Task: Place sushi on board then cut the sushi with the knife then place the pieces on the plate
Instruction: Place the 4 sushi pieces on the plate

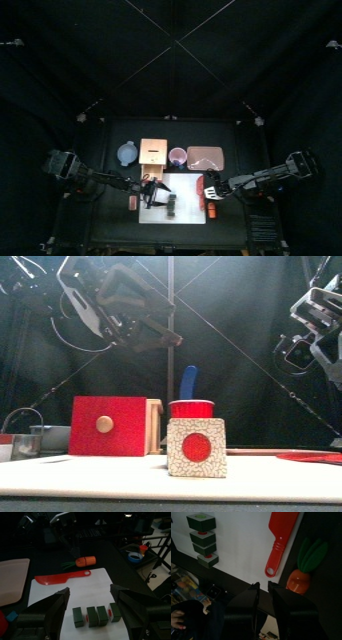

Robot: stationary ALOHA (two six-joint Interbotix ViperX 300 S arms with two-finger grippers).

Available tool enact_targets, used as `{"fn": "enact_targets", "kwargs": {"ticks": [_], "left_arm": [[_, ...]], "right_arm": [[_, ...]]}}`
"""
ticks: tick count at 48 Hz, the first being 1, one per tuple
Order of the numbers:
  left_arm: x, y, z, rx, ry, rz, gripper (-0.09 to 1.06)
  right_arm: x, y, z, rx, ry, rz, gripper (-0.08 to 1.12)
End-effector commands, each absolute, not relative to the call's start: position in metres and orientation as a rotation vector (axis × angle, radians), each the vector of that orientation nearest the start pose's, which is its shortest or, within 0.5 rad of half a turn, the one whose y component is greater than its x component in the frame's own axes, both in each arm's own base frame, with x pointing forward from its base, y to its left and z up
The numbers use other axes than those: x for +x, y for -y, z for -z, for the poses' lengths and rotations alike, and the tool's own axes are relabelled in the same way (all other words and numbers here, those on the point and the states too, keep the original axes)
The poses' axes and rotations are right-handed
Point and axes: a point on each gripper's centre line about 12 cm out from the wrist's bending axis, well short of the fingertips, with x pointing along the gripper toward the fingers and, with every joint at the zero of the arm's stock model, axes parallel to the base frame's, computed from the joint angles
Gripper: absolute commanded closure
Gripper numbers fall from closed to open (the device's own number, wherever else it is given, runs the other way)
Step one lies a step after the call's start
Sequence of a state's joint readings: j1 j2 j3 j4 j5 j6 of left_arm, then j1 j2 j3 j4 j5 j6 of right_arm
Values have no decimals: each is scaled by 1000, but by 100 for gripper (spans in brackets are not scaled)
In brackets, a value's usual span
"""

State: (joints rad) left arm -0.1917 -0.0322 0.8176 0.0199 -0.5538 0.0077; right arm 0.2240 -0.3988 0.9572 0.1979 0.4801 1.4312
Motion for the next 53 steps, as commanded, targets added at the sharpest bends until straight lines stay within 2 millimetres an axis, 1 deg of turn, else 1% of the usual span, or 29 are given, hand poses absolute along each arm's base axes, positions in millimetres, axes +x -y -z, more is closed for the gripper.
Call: {"fn": "enact_targets", "kwargs": {"ticks": [1,5,9,11,15,18,23,29,33,38,43,47,53], "left_arm": [[372,73,-200,43,-192,203,0],[373,73,-201,46,-189,205,0],[374,74,-204,44,-176,205,0],[374,74,-206,44,-170,205,0],[374,72,-208,43,-163,200,0],[373,68,-212,43,-153,190,0],[371,65,-220,52,-131,184,0],[370,61,-229,53,-108,170,0],[371,58,-231,43,-101,155,0],[371,57,-233,35,-99,143,0],[371,55,-233,37,-98,131,0],[372,53,-232,42,-100,121,0],[371,51,-231,36,-104,107,0]], "right_arm": [[251,-65,-180,1318,-974,549,42],[261,-59,-192,1168,-910,476,42],[278,-54,-207,937,-824,365,42],[289,-52,-216,788,-770,299,42],[306,-53,-224,585,-714,215,42],[318,-54,-226,495,-696,182,41],[327,-54,-223,464,-716,181,41],[328,-53,-223,351,-746,155,41],[327,-53,-227,323,-775,146,41],[325,-56,-233,281,-857,111,41],[324,-53,-234,208,-943,54,41],[333,-46,-228,198,-963,4,42],[351,-39,-220,194,-909,-47,42]]}}
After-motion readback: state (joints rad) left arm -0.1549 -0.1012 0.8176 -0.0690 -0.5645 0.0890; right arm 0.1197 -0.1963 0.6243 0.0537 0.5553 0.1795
